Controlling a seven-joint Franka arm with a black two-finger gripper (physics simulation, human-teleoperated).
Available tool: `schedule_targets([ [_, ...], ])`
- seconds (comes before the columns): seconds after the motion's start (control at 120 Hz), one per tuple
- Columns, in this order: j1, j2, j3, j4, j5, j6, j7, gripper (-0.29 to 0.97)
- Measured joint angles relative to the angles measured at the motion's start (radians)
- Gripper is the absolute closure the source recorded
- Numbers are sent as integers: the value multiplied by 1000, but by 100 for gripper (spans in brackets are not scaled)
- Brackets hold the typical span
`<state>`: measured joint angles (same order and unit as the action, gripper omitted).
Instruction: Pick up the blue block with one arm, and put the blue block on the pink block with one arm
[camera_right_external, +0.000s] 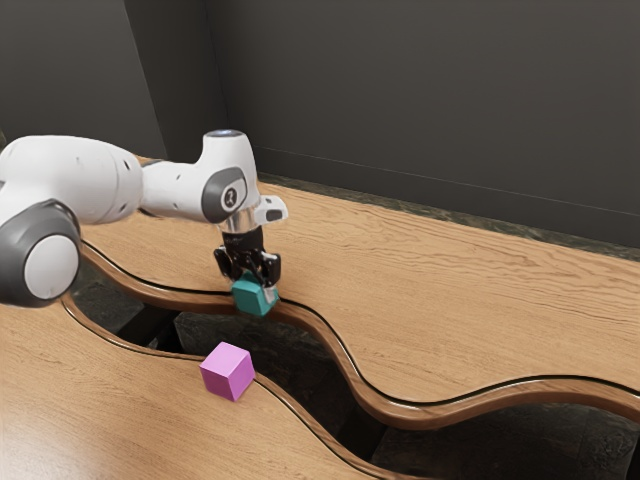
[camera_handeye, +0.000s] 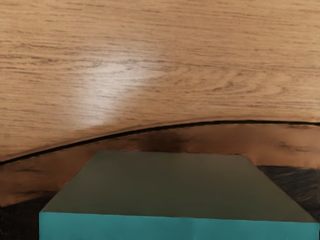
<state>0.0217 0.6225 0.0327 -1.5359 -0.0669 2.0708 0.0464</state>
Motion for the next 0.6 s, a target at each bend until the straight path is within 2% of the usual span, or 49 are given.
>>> schedule_targets([
  [0.083,-30,-66,0,-31,21,-14,-8,42],
  [0.258,-44,-292,-2,-264,51,-31,-24,45],
  [0.6,-79,-450,-27,-542,67,13,-55,46],
])
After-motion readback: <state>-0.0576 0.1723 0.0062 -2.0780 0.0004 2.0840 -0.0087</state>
